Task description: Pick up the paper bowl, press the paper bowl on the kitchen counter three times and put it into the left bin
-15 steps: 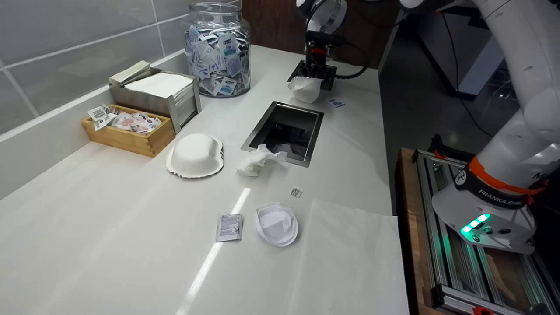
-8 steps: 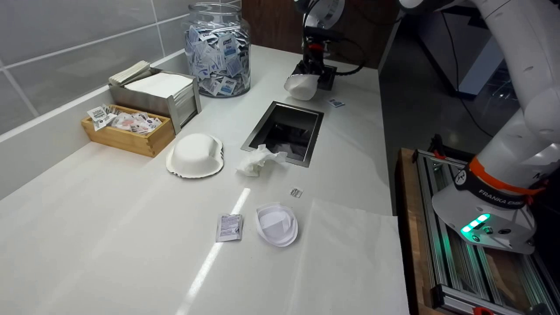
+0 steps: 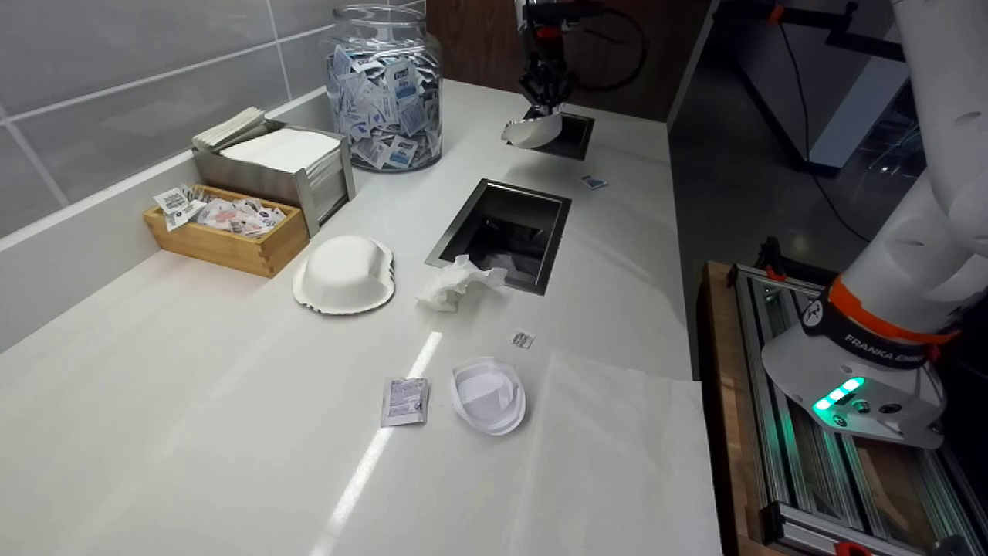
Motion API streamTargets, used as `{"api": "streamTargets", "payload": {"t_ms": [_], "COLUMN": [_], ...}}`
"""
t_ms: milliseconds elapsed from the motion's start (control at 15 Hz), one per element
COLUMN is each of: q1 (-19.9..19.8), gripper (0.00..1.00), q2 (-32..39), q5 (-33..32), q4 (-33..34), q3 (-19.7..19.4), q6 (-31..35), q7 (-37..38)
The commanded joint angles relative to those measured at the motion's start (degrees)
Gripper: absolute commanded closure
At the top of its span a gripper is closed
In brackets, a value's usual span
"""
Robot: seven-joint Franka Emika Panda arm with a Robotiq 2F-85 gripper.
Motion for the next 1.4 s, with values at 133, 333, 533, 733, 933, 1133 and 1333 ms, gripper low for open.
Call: {"api": "streamTargets", "payload": {"t_ms": [133,333,533,733,933,1133,1333], "q1": [9.38,12.71,16.46,19.55,21.71,24.01,27.17], "gripper": [0.99,0.99,0.99,0.99,0.99,0.99,0.99], "q2": [-8.03,-10.93,-14.81,-17.43,-18.6,-18.66,-17.84], "q5": [-12.98,-20.89,-29.57,-39.73,-50.81,-61.7,-70.8], "q4": [-14.12,-20.83,-27.58,-33.54,-38.66,-42.31,-43.69], "q3": [-2.94,-2.51,-3.33,-4.52,-5.94,-8.52,-12.59], "q6": [16.14,26.72,35.63,43.63,51.86,59.77,65.81], "q7": [3.05,6.95,12.39,19.83,30.08,43.3,56.27]}}
